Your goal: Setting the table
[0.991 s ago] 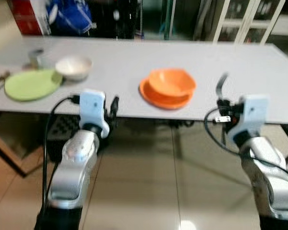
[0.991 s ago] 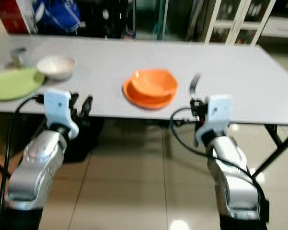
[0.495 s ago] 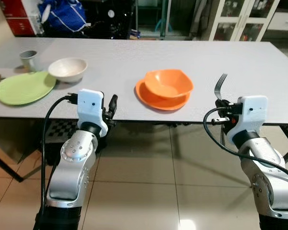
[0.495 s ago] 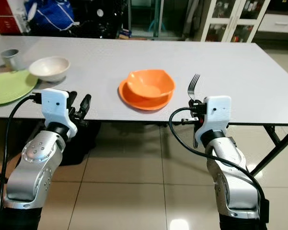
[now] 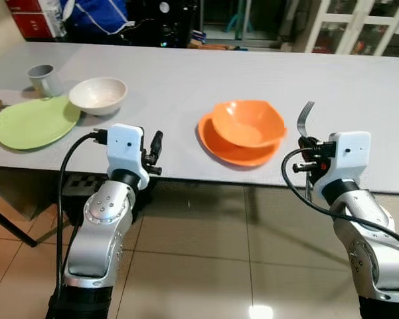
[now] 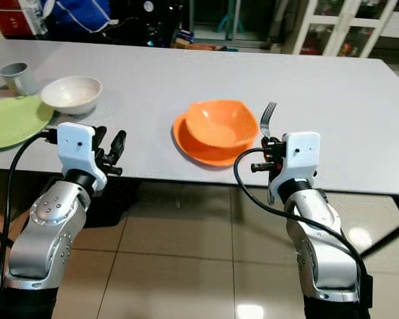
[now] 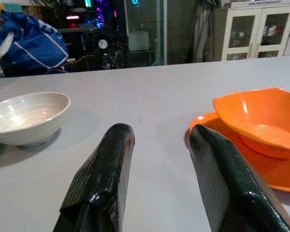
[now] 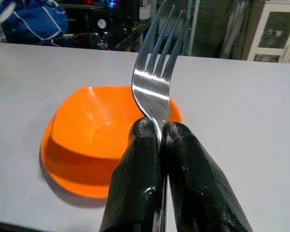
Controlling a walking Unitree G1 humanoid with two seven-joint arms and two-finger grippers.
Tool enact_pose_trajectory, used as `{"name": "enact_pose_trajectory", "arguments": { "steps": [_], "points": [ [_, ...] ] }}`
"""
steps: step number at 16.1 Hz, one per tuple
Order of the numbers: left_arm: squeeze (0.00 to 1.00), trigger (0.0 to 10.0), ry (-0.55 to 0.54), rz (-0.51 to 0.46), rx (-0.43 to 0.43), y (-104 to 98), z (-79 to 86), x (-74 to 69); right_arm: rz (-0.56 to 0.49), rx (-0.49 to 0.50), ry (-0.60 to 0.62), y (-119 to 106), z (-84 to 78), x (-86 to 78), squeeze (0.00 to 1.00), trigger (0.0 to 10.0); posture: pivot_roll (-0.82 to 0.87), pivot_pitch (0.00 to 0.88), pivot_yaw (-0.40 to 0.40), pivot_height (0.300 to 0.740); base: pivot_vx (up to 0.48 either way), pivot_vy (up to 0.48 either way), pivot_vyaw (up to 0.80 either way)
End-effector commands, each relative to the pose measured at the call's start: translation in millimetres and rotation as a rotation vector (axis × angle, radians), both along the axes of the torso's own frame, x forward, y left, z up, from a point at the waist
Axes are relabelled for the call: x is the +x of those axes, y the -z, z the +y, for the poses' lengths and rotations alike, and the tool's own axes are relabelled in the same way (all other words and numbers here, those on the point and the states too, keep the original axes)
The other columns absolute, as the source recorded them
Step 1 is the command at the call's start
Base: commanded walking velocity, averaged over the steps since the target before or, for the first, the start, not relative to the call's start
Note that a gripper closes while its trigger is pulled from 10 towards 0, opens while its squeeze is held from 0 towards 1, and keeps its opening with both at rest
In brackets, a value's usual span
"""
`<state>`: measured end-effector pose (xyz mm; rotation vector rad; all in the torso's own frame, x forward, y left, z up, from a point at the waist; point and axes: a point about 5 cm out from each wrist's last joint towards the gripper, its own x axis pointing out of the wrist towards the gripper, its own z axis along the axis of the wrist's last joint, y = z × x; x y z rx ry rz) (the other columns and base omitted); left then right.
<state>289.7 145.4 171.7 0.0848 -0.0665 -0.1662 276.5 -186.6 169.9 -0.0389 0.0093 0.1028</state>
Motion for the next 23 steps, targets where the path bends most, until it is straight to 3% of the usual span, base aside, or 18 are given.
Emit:
{"name": "enact_pose_trajectory", "arguments": {
  "steps": [1,10,15,20,23],
  "points": [
    [0.00,10.0,0.018,-0.020,0.001,-4.4,-1.7,-0.4,-0.009,0.000,0.010,-2.5,-2.6,0.4,0.00,10.0,-0.02,0.000,0.006,0.740,0.379,0.000,0.00],
    [0.00,10.0,0.031,-0.019,-0.001,-3.5,-3.9,-0.6,-0.014,-0.029,0.005,-3.5,-5.6,0.3,0.00,10.0,-0.02,0.000,0.005,0.740,0.380,0.000,0.00],
    [0.00,10.0,0.048,-0.011,-0.002,-1.7,-6.7,-2.0,0.003,-0.072,0.043,-2.4,-16.6,1.8,0.00,10.0,-0.02,0.001,0.008,0.740,0.367,0.000,0.00],
    [0.00,10.0,0.061,-0.018,0.038,-0.6,-8.4,-3.1,0.038,-0.094,0.058,4.2,-18.6,1.6,0.00,10.0,-0.02,0.005,0.007,0.740,0.000,0.000,0.00],
    [0.00,10.0,0.061,-0.017,0.041,-0.8,-8.9,-2.8,0.087,-0.124,0.067,12.7,-18.7,1.5,0.00,10.0,-0.02,0.005,0.007,0.740,0.000,-0.439,0.00]
  ]
}}
